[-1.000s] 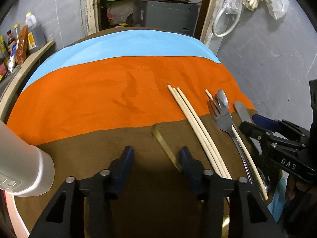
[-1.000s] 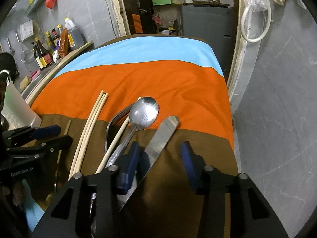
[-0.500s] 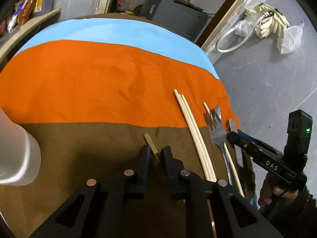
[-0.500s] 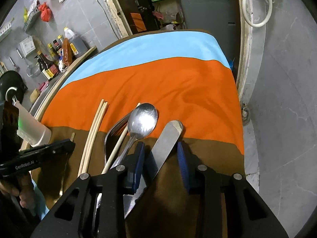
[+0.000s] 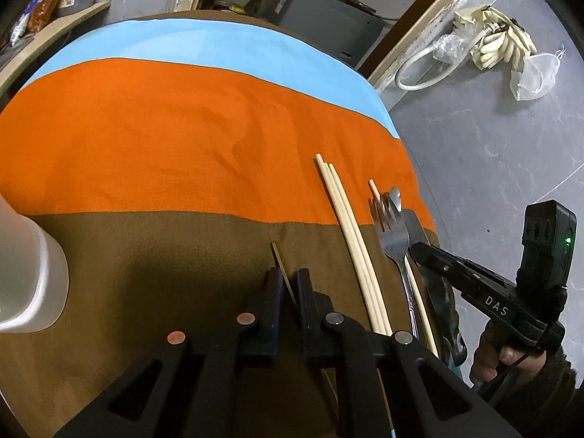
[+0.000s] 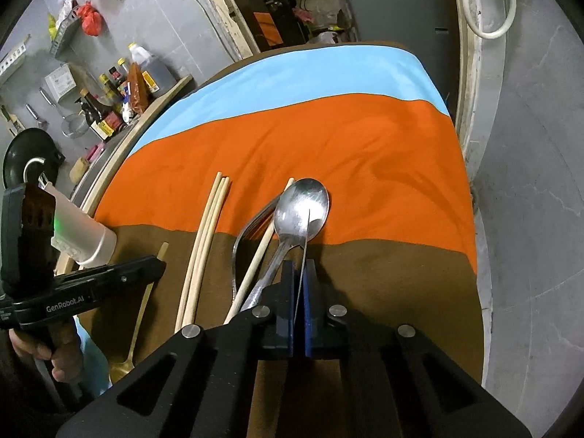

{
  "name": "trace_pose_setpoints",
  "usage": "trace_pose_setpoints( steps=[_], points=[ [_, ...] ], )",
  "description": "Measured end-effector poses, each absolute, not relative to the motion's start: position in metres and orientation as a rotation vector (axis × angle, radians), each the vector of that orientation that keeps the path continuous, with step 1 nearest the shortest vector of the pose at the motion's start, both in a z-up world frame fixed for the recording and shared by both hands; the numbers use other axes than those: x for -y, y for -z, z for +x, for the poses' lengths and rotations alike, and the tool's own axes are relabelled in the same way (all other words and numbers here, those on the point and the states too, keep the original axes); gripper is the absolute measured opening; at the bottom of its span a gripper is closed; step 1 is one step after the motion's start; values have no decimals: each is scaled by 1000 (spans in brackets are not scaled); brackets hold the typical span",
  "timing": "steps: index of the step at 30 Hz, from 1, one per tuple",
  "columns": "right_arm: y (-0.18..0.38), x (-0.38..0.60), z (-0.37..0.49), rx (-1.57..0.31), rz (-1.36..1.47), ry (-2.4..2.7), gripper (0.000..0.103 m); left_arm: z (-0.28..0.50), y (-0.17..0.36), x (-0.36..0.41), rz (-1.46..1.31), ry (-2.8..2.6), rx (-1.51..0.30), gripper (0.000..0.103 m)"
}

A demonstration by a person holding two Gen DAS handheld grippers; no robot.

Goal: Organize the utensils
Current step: 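Lift both held items and carry them over the white caddy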

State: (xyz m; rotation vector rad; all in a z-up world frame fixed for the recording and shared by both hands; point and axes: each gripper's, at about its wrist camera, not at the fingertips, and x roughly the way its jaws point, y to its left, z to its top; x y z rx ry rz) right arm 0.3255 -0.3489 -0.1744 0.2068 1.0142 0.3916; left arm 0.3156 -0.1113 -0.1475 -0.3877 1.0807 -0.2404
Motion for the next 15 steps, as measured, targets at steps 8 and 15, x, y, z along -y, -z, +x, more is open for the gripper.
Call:
trace_pose_setpoints(
  steps=[8,15],
  points=[
    [151,354,297,-908,263,-378,1,304,140,108,-393,237,-1048,4],
    [128,363,268,-837,351,-323,1,277,115,99,-380,250,-967,2]
  ],
)
